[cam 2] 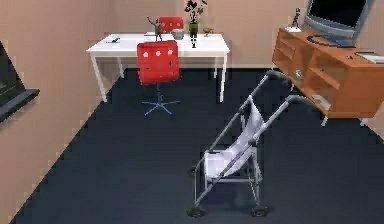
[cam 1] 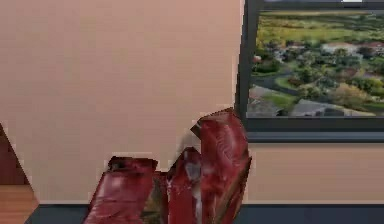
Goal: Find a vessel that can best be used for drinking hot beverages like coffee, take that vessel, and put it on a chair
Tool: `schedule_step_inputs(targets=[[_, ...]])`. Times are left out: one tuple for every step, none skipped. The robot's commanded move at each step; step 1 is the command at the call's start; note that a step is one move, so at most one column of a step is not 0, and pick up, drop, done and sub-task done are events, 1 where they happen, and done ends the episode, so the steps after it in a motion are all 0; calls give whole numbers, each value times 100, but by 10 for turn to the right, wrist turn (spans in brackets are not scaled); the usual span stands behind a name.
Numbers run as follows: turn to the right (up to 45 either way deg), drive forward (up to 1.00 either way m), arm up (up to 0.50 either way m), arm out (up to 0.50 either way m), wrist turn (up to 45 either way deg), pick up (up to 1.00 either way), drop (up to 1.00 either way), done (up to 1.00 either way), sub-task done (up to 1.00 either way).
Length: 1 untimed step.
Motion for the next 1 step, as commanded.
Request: schedule_step_inputs(targets=[[-450,0,0,0,0,0,0,0,0]])
